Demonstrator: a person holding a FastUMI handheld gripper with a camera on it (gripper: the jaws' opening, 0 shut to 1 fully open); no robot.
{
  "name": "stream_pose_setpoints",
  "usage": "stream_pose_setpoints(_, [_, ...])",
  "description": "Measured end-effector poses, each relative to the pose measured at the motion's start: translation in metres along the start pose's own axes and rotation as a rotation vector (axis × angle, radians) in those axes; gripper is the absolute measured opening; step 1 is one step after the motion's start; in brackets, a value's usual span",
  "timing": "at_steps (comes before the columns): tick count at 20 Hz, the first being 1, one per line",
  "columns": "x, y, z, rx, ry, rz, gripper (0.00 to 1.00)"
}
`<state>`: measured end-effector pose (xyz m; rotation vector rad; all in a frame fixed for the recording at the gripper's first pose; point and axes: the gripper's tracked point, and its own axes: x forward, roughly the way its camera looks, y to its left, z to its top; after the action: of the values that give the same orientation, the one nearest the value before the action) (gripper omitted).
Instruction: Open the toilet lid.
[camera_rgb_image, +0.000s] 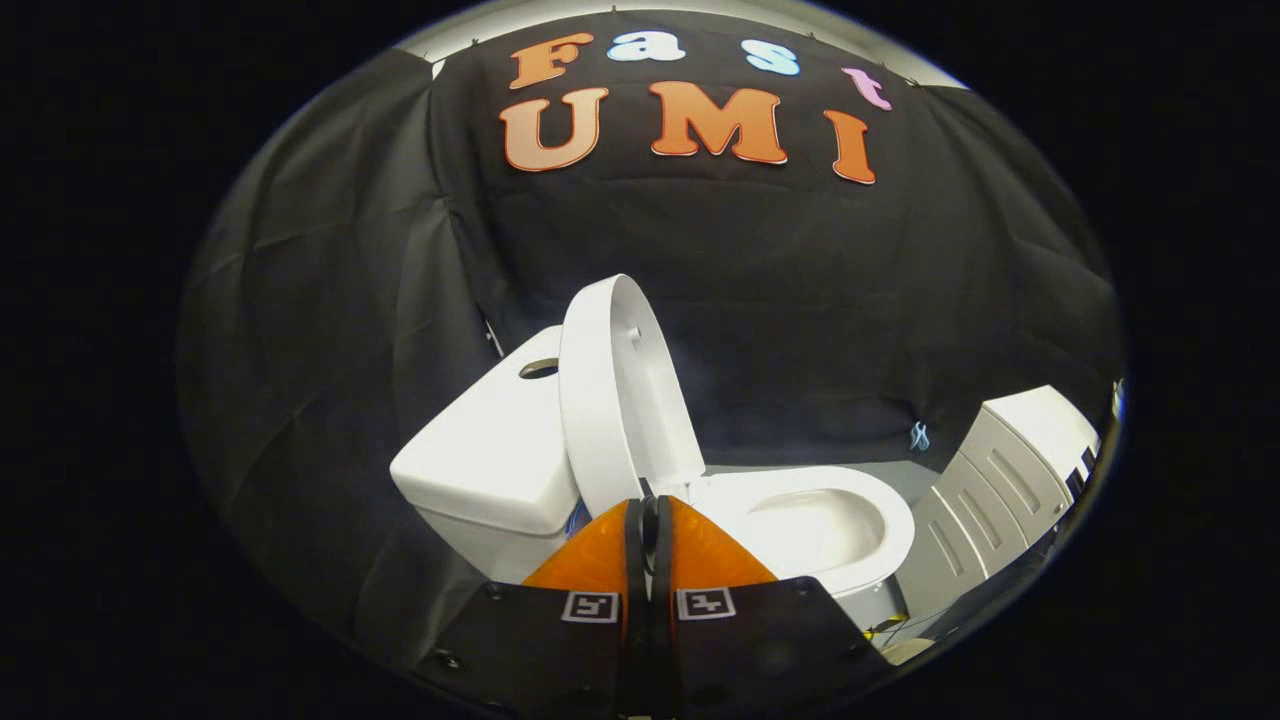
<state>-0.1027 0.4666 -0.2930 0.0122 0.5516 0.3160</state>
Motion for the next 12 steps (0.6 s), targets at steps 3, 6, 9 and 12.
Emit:
stream_pose_setpoints(3, [0.001, -0.004, 0.003, -0.014, -0.010, -0.005, 0.07])
stream_pose_setpoints(6, [-0.005, 0.000, 0.014, -0.037, -0.007, 0.059, 0.12])
stream_pose_setpoints(9, [-0.027, -0.016, 0.065, -0.052, -0.132, 0.077, 0.55])
stream_pose_setpoints(12, [-0.051, -0.043, 0.120, 0.006, -0.204, 0.103, 0.88])
